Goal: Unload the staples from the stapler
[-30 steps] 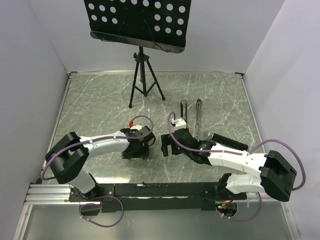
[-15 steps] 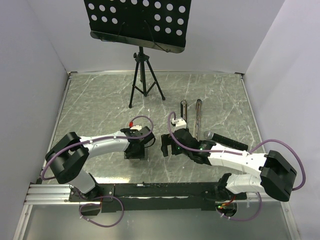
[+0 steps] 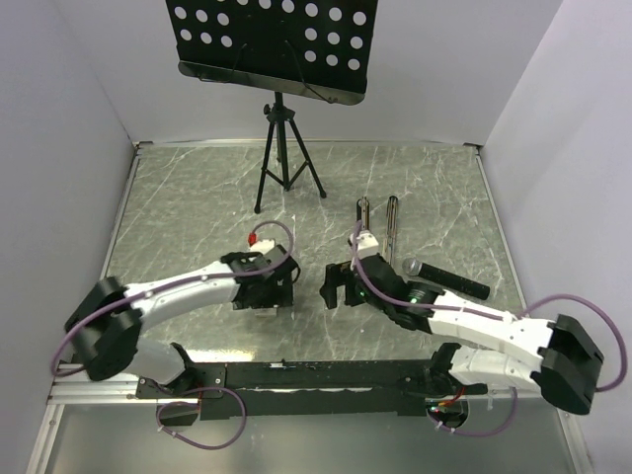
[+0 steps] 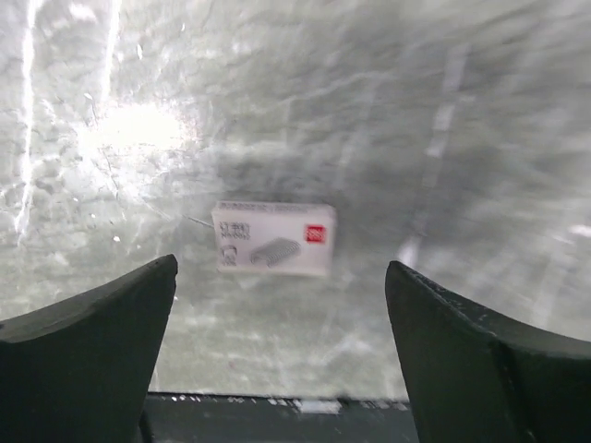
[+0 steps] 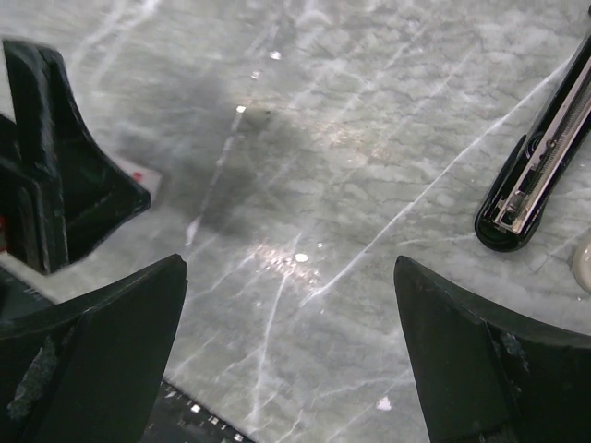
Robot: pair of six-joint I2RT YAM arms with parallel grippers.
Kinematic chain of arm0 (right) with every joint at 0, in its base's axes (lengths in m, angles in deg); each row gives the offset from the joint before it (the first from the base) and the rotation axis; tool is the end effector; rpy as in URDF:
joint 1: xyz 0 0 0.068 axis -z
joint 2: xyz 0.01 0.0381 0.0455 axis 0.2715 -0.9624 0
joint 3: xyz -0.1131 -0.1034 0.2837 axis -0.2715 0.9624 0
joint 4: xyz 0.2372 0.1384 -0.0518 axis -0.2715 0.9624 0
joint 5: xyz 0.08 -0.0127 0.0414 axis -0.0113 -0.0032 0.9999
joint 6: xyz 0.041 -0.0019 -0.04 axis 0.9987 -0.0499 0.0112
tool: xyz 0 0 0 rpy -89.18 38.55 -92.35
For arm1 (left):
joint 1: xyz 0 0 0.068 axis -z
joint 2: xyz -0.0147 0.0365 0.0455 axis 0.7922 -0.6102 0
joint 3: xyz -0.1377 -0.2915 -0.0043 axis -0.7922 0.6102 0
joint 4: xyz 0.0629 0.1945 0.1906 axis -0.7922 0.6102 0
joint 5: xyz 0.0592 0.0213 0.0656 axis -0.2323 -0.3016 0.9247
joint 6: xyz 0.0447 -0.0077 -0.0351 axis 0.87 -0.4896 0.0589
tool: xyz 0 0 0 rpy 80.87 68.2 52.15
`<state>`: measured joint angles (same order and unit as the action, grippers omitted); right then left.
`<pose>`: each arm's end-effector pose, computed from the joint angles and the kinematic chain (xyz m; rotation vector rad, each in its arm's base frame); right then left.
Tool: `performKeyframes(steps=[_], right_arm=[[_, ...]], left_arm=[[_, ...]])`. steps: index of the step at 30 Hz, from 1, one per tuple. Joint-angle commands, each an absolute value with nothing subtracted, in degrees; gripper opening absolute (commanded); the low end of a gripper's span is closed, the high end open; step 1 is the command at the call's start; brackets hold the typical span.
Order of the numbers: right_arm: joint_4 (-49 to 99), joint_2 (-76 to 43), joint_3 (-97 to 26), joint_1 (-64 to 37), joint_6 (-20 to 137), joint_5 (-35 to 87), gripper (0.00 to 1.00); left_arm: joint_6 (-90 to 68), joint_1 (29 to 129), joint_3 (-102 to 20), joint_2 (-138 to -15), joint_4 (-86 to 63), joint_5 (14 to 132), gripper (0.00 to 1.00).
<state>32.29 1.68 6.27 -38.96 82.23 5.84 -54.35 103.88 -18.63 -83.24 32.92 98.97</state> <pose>0.1387 0.1804 0.2531 -0.3448 2.2212 0.5864 0.1730 -0.1973 0.2247 -0.1385 2.7357 -0.0278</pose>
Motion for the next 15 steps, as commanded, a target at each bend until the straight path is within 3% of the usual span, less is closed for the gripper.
performKeyframes(steps=[1,7,11,15], right_arm=[[33.2,8.4,4.4,-38.5,82.1,7.0,1.00],[45.8,16.6,-4.5,-38.6,81.0,7.0,1.00],[48.8,20.4,-7.8,-38.4,80.6,6.7,1.00],[49.3,22.9,-8.6,-38.4,80.5,6.6,1.00]], left_arm=[[-53.0,104.3,-21.8,-74.4,30.4,99.1,0.99],[-48.9,104.3,-23.3,-58.6,20.3,97.3,0.97],[-46.3,104.3,-19.3,-44.2,9.7,95.7,0.97],[-44.7,104.3,-16.6,-38.6,5.1,93.1,0.97]])
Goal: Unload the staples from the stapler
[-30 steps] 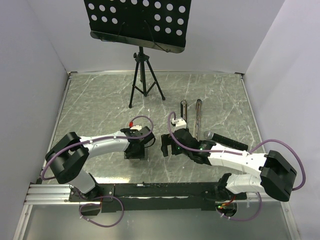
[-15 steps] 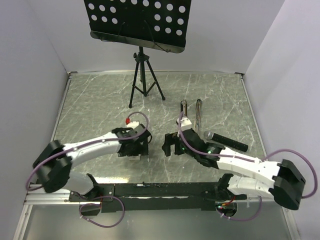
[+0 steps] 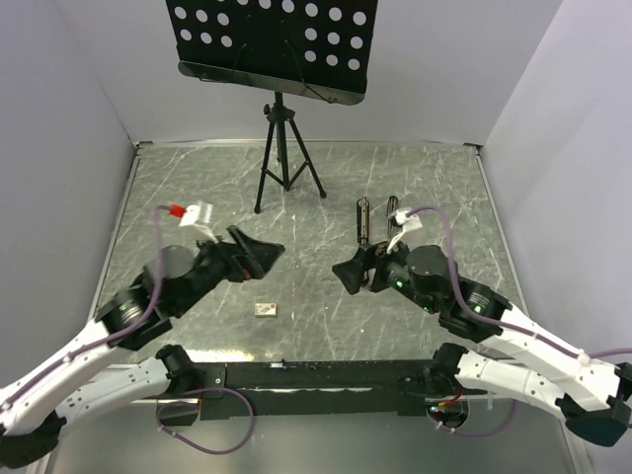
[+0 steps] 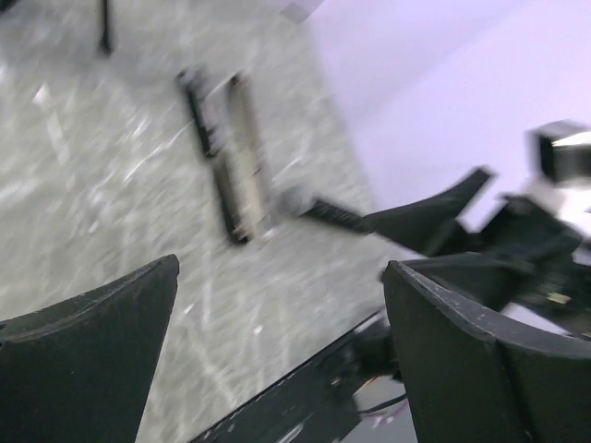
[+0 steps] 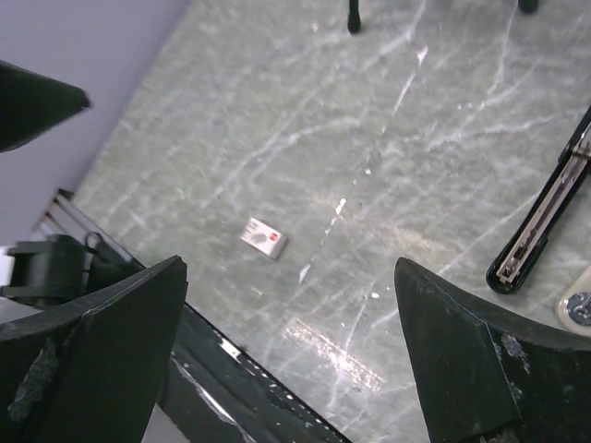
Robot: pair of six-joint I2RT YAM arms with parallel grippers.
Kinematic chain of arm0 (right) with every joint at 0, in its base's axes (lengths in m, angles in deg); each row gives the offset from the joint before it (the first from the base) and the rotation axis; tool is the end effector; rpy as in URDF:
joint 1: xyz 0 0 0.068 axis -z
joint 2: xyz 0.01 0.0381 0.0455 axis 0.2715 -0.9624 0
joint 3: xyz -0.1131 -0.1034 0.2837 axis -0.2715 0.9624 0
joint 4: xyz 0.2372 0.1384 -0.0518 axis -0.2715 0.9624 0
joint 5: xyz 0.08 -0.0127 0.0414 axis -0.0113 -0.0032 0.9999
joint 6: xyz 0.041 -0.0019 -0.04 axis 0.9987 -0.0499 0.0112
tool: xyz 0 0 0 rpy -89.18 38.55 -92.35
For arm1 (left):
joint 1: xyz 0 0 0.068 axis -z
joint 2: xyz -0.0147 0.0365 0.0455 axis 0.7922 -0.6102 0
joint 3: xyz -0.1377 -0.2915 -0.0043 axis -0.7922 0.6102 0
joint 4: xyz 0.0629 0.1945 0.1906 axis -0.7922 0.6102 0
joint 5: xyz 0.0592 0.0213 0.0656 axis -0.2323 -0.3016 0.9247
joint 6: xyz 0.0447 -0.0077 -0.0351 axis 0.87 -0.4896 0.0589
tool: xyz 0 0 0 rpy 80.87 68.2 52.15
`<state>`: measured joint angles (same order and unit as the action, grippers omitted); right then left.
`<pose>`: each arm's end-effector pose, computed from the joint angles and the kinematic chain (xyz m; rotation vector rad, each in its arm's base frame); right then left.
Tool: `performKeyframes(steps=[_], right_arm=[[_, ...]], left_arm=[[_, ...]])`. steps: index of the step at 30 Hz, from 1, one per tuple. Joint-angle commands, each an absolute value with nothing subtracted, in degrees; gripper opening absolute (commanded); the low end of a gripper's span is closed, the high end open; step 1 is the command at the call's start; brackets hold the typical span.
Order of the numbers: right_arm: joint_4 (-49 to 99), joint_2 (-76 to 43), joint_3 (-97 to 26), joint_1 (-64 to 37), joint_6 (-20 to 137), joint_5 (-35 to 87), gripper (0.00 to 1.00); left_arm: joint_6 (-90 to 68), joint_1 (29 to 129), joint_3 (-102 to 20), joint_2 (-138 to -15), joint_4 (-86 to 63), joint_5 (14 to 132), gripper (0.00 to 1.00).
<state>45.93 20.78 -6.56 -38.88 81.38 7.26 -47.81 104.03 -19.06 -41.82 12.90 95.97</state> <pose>0.0989 0.1255 0.3713 -0.2839 1.9409 0.8118 0.0974 -0.1062 0.3956 -0.1426 1.9076 -0.9942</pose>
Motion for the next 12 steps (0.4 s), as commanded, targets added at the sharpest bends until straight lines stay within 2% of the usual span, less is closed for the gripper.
performKeyframes(steps=[1,12], right_arm=[[49.1,23.1,-8.5,-38.4,80.6,6.8,1.00],[46.7,24.5,-5.3,-38.4,80.5,7.1,1.00]], left_arm=[[-44.4,104.3,-16.7,-37.9,5.1,93.2,0.97],[-42.7,104.3,-15.2,-34.7,4.0,94.2,0.97]])
